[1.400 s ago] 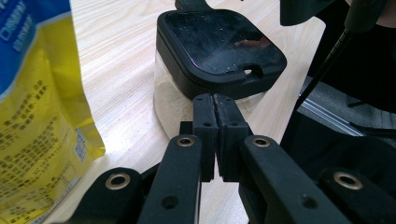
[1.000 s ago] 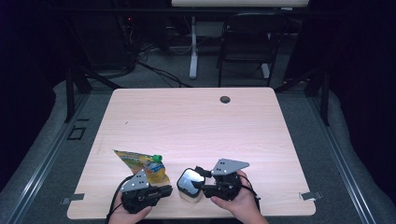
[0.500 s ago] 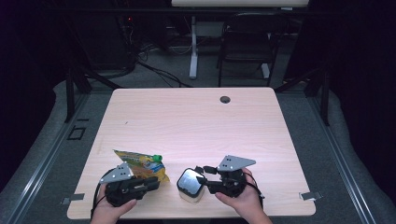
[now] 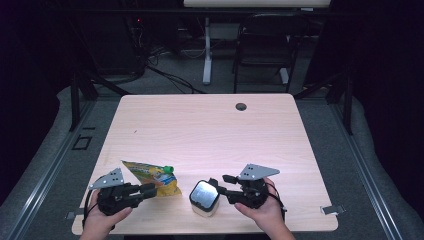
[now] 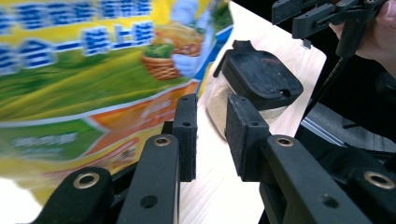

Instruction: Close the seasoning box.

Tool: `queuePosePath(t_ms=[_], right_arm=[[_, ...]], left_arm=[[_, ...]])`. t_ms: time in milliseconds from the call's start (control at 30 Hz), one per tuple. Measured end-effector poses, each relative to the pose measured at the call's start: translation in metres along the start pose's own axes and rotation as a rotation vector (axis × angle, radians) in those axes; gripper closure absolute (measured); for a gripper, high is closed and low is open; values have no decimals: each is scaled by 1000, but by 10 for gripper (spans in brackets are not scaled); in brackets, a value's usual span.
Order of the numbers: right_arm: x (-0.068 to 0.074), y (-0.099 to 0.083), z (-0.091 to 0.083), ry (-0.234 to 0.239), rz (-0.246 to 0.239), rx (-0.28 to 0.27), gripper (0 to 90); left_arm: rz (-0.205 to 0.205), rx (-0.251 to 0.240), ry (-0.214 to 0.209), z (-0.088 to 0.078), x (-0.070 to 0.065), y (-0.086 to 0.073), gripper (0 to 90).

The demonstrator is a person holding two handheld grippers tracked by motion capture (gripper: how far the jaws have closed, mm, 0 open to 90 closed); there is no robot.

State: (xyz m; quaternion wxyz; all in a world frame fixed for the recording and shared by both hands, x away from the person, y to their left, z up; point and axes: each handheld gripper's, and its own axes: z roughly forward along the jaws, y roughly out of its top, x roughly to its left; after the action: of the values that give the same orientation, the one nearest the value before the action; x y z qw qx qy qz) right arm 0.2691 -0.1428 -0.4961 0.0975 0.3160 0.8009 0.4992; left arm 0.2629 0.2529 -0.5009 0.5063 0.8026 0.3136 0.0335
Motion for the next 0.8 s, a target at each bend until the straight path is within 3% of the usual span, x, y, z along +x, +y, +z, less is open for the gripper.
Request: queuePosePath(t_ms=[333,800], right_arm=[[-7,-2,-4,-20,20,-10,547],[-22,-8,-6,-66,66,-13,544]], left_arm=[[-34,-21,23,-18,16,-3,744],[-81,-27,55,-28,37,-14,744]])
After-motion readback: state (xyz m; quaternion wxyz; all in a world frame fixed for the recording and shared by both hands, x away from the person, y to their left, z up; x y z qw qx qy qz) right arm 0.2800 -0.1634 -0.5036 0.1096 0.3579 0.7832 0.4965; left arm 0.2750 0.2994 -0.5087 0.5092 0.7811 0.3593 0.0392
